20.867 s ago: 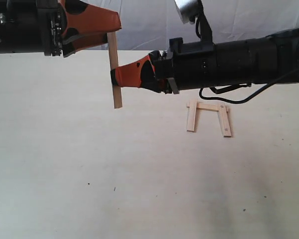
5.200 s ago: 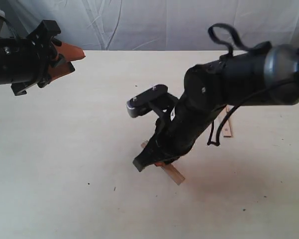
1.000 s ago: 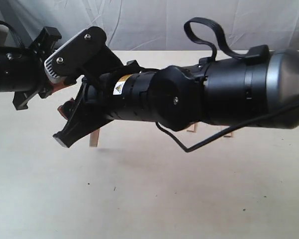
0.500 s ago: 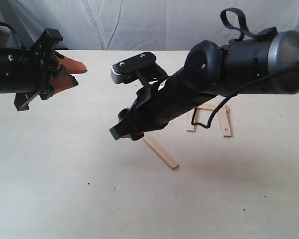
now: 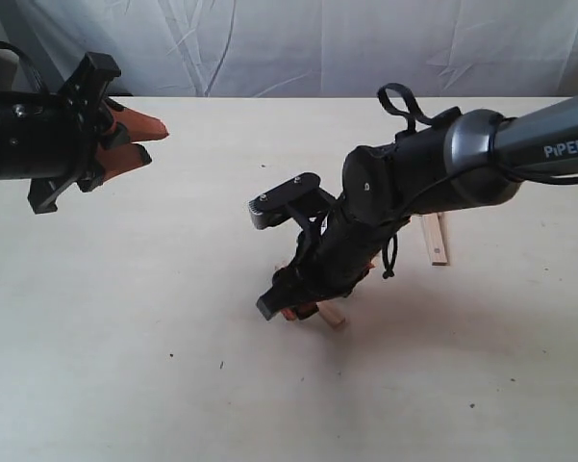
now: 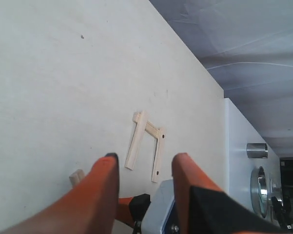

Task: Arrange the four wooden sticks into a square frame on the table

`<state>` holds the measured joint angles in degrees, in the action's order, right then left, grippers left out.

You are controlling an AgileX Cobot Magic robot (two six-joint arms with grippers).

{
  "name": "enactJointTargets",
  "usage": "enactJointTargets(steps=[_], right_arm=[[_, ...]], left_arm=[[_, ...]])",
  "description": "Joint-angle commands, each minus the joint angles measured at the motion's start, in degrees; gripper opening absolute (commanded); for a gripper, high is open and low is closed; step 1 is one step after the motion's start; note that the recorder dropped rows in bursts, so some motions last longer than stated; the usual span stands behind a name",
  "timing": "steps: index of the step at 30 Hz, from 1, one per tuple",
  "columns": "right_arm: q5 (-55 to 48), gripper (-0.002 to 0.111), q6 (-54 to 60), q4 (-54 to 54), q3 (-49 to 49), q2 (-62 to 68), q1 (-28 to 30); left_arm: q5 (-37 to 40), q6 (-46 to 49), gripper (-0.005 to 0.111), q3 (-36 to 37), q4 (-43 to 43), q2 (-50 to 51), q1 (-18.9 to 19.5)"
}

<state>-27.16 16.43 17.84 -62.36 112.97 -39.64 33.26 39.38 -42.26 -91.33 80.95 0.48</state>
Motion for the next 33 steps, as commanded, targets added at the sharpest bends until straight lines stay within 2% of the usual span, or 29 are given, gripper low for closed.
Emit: enactJointTargets(steps=[1, 3, 5, 6, 7, 11, 12, 15, 19, 21, 23, 24, 27, 33], right_arm=[[2.13, 0.057, -0.18, -0.26, -0.2, 1.47, 0.31], [2.27, 0.053, -0.3, -0.39, -0.2, 2.08, 0.31], [1.46, 0.032, -0.38, -0.78, -0.2, 2.49, 0.31], [0.92, 0.011, -0.51, -0.66, -0.2, 2.49, 0.31], [0.79, 0.0, -0.63, -0.45, -0.2, 2.49, 0.31], [0.5, 0.0, -0.54, 6.19, -0.2, -3.23, 0.31], [-0.53, -0.001, 2.7, 9.2, -0.2, -6.69, 0.45], [-10.04, -0.001, 19.46, 26.94, -1.56, -12.72, 5.37], [-27.43, -0.001, 35.73, 51.45, -3.06, -13.81, 14.99], [-33.9, -0.001, 39.74, 59.89, -3.05, -13.39, 18.56], [-38.78, -0.001, 42.2, 65.0, -3.05, -12.61, 21.2], [-41.64, -0.001, 43.42, 68.84, -3.05, -11.5, 22.55], [-42.8, -0.001, 45.75, 74.51, -3.05, -9.42, 23.13], [-42.8, -0.001, 46.58, 79.19, -3.05, -5.0, 21.91]], left_arm=[[0.45, 0.31, 0.037, 0.02, -0.47, -0.13, -0.01], [0.58, 0.31, 0.037, 0.02, -0.59, -0.13, -0.01], [0.58, 0.31, 0.037, 0.02, -0.7, -0.13, -0.01], [0.58, 0.31, 0.037, 0.02, -0.7, -0.13, -0.01], [0.58, 0.31, 0.037, 0.02, -0.7, -0.13, -0.01], [2.08, 0.69, 0.037, 0.02, -0.89, -0.13, -0.01], [4.03, 2.44, 0.037, 0.02, -2.14, -0.13, -0.01], [9.69, 11.09, 0.037, 0.02, -8.62, -0.13, -0.01], [13.43, 15.9, 0.037, -0.11, -8.62, -0.13, -0.01], [13.58, 16.08, 0.037, -0.22, -8.62, -0.13, -0.01], [14.23, 16.32, 0.041, -0.59, -8.62, -0.13, -0.01], [15.42, 16.32, 0.049, -0.68, -8.62, -0.13, -0.01], [16.19, 16.21, 0.063, -0.68, -8.62, -0.13, -0.01], [20.74, 16.02, 0.064, -2.1, -8.62, -0.13, -0.09]])
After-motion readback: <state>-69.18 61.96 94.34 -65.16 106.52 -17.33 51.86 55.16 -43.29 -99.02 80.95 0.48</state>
